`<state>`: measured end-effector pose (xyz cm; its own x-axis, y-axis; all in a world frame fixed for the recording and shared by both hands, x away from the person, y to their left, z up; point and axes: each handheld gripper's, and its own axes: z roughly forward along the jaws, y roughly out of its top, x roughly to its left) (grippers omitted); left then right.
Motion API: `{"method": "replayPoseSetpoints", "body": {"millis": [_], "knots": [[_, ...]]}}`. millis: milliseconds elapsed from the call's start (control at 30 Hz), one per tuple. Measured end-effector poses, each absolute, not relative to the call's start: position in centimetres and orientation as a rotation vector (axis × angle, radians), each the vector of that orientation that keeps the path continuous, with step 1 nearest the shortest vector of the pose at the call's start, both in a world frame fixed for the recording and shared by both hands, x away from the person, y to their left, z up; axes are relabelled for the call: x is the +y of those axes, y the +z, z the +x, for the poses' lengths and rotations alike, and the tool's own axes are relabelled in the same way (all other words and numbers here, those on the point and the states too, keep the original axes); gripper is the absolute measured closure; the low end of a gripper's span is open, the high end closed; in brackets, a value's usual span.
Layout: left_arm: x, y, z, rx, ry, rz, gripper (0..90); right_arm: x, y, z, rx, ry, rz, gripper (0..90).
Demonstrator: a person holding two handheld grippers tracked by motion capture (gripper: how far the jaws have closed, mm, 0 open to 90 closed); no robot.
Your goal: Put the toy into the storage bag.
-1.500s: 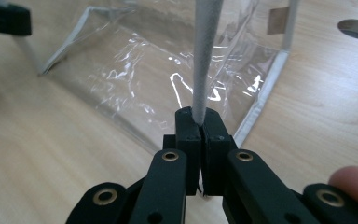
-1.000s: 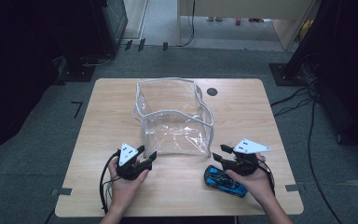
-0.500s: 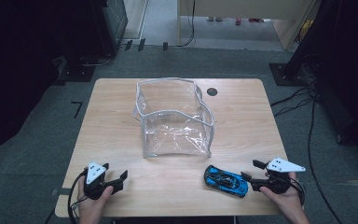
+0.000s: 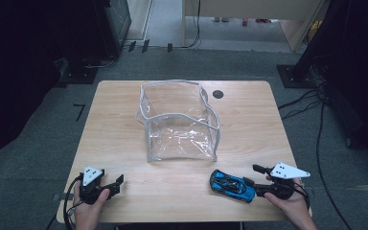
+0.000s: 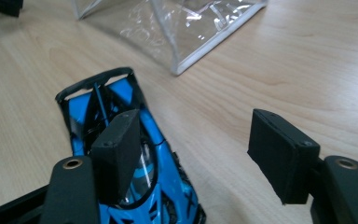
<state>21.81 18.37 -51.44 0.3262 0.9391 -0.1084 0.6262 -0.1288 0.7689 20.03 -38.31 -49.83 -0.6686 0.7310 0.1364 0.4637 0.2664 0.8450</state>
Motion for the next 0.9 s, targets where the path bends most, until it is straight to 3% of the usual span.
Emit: {"method": "replayPoseSetpoints", "body": {"millis": [733, 800, 833, 900], "knots": [[18.0, -51.6, 21.9, 1.383, 0.525, 1.872, 23.8, -33.3, -50.0, 20.8, 2.586, 1.131, 0.856, 28.5], [18.0, -51.6, 21.8, 1.382, 0.526, 1.873, 23.8, -33.1, -49.9, 21.0, 2.611, 1.135, 0.858, 23.7], [18.0, -51.6, 21.8, 1.381, 0.524, 1.872, 23.9, -32.8, -50.0, 20.9, 2.656, 1.090, 0.829, 17.2], [18.0, -51.6, 21.8, 1.382, 0.523, 1.871, 23.9, -32.5, -50.2, 20.7, 2.664, 1.036, 0.800, 16.2]]}}
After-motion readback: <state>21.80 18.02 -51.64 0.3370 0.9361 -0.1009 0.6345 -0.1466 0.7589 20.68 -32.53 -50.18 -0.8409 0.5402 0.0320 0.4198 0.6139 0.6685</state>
